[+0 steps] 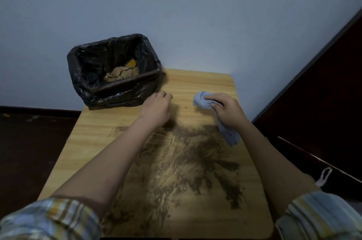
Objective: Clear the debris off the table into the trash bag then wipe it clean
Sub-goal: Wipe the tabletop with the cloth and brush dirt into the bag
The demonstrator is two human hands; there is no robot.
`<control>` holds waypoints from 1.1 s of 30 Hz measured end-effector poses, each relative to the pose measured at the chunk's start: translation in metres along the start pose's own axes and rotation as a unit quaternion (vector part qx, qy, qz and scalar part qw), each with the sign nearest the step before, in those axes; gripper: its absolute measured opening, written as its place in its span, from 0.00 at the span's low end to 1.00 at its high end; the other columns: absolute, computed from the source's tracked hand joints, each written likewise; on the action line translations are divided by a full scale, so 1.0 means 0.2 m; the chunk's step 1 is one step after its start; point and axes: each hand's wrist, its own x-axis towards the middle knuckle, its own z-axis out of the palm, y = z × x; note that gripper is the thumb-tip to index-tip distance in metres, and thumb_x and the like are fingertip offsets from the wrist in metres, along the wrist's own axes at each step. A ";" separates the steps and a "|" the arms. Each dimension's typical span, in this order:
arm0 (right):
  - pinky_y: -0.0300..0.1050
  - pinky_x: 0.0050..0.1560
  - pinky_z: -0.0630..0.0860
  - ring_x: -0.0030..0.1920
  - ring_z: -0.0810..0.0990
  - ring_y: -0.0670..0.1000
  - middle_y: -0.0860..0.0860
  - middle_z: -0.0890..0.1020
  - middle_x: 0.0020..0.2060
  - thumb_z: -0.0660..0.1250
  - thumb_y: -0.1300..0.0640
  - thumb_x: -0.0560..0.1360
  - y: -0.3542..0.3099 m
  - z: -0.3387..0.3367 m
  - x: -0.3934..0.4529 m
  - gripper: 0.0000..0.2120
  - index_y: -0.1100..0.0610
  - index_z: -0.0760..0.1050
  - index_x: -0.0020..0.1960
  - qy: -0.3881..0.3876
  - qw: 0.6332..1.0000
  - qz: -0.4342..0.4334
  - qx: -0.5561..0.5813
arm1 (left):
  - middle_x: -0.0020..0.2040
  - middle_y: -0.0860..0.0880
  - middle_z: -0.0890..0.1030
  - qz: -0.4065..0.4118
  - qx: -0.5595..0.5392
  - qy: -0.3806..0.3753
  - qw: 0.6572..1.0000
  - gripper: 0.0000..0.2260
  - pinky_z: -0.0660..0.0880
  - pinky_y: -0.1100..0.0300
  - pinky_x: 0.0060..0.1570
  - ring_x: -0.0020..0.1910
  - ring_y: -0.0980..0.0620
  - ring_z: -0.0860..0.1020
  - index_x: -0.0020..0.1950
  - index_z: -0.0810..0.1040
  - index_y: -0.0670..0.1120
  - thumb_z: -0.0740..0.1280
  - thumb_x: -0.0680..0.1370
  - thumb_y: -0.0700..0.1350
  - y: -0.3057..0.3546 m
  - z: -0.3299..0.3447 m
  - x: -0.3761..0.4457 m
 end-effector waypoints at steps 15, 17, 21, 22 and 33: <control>0.56 0.54 0.72 0.55 0.76 0.64 0.66 0.79 0.55 0.62 0.60 0.80 0.41 0.03 -0.23 0.13 0.69 0.77 0.58 0.078 0.981 0.169 -0.051 | 0.63 0.44 0.72 0.010 -0.034 -0.055 0.998 0.15 0.72 0.49 0.55 0.62 0.42 0.70 0.65 0.71 0.45 0.56 0.79 0.42 0.09 0.16 -0.06; 0.55 0.56 0.70 0.61 0.73 0.61 0.62 0.76 0.61 0.59 0.56 0.81 0.45 0.11 -0.26 0.16 0.61 0.74 0.65 0.045 0.974 0.195 -0.103 | 0.63 0.44 0.72 0.006 -0.046 -0.057 0.997 0.15 0.72 0.49 0.56 0.62 0.42 0.70 0.66 0.71 0.45 0.56 0.79 0.42 0.08 0.17 -0.07; 0.59 0.71 0.52 0.73 0.60 0.54 0.53 0.67 0.71 0.51 0.50 0.83 0.49 0.20 -0.25 0.18 0.48 0.66 0.71 0.021 0.961 0.216 -0.172 | 0.63 0.45 0.73 -0.002 -0.059 -0.047 0.997 0.15 0.73 0.50 0.53 0.62 0.43 0.70 0.66 0.70 0.46 0.57 0.80 0.43 0.05 0.21 -0.09; 0.58 0.73 0.50 0.73 0.60 0.55 0.54 0.66 0.72 0.51 0.51 0.83 0.49 0.22 -0.24 0.19 0.49 0.66 0.72 0.023 0.964 0.210 -0.163 | 0.63 0.45 0.73 -0.002 -0.062 -0.050 0.997 0.15 0.73 0.50 0.54 0.62 0.43 0.70 0.66 0.70 0.46 0.57 0.80 0.44 0.04 0.22 -0.09; 0.51 0.60 0.70 0.71 0.66 0.58 0.53 0.62 0.75 0.56 0.56 0.83 0.22 0.45 -0.08 0.21 0.51 0.63 0.75 -0.067 0.987 0.124 -0.081 | 0.63 0.44 0.72 -0.028 -0.103 -0.053 0.993 0.15 0.71 0.50 0.57 0.62 0.42 0.70 0.66 0.71 0.46 0.58 0.80 0.45 -0.03 0.25 -0.14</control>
